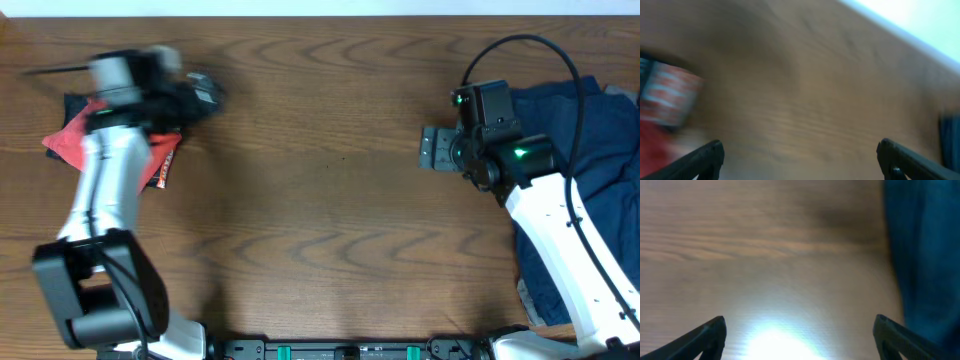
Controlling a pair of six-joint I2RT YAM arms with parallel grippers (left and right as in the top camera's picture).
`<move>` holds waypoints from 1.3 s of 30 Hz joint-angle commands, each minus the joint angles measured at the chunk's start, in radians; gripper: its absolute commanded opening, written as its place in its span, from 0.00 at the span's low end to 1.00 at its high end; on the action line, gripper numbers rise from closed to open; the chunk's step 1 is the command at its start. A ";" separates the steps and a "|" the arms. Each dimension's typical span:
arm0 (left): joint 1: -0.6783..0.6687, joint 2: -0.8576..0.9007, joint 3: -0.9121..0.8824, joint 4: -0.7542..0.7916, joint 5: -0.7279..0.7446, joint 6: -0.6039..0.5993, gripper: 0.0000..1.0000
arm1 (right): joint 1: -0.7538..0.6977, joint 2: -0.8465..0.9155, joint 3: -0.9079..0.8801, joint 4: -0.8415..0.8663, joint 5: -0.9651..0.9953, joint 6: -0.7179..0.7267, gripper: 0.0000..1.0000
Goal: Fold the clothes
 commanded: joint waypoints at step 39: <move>-0.196 -1.631 -0.523 -0.437 -0.391 0.021 0.98 | -0.204 -1.031 -0.543 -0.068 0.018 0.039 0.99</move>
